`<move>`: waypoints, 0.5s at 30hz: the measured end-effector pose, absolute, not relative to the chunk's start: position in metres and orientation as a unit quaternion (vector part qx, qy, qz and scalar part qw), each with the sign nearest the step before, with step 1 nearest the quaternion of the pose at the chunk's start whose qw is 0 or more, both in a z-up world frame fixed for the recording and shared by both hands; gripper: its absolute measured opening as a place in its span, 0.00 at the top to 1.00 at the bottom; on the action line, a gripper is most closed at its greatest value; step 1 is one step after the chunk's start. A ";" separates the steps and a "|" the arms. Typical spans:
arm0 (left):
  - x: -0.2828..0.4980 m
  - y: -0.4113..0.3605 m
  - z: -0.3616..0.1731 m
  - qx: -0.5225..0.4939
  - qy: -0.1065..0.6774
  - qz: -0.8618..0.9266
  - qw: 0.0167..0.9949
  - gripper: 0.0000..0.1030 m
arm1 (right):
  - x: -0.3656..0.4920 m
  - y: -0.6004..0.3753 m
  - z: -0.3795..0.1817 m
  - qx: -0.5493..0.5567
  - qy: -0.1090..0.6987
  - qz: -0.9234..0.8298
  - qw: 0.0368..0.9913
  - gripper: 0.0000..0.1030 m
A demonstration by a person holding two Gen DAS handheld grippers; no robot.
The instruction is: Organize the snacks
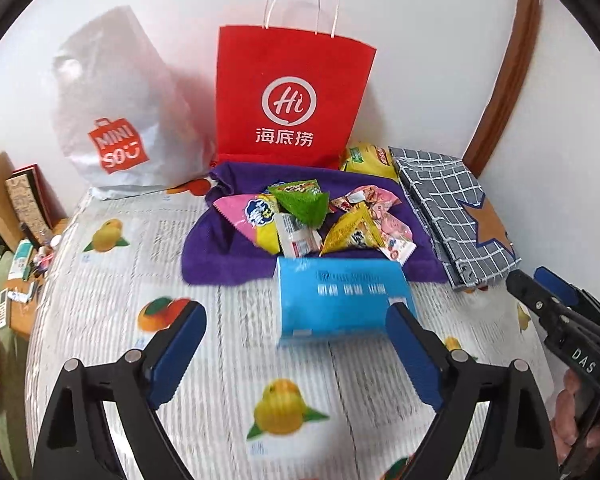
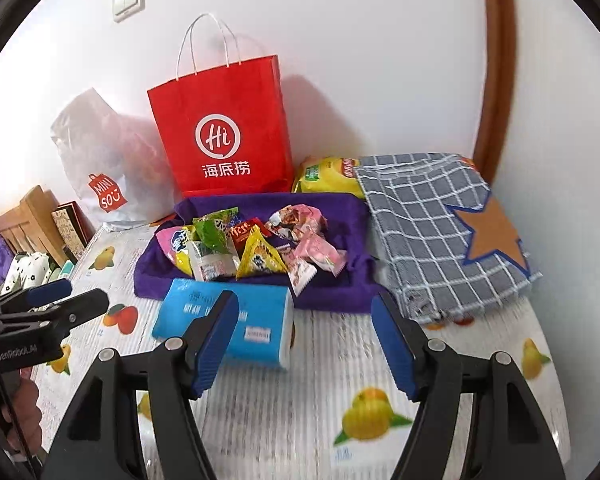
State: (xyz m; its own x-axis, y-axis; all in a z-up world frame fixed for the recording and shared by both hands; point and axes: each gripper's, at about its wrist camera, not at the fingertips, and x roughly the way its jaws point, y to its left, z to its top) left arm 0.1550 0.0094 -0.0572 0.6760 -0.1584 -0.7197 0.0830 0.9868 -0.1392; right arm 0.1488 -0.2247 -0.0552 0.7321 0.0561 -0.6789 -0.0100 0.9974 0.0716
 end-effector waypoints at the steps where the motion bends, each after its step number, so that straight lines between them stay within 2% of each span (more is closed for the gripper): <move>1: 0.146 0.010 -0.056 -0.047 0.395 -0.064 0.915 0.10 | 0.140 -0.226 -0.053 0.031 0.364 0.011 0.931 0.29; 2: 0.137 0.010 -0.055 -0.047 0.393 -0.063 0.916 0.10 | 0.132 -0.226 -0.051 0.030 0.362 0.007 0.932 0.23; 10: 0.075 0.008 -0.037 -0.032 0.367 -0.054 0.928 0.05 | 0.066 -0.227 -0.032 0.026 0.331 -0.011 0.943 0.00; 15: 0.050 0.001 -0.022 -0.026 0.346 -0.054 0.936 0.04 | 0.040 -0.229 -0.020 0.018 0.324 -0.017 0.946 0.00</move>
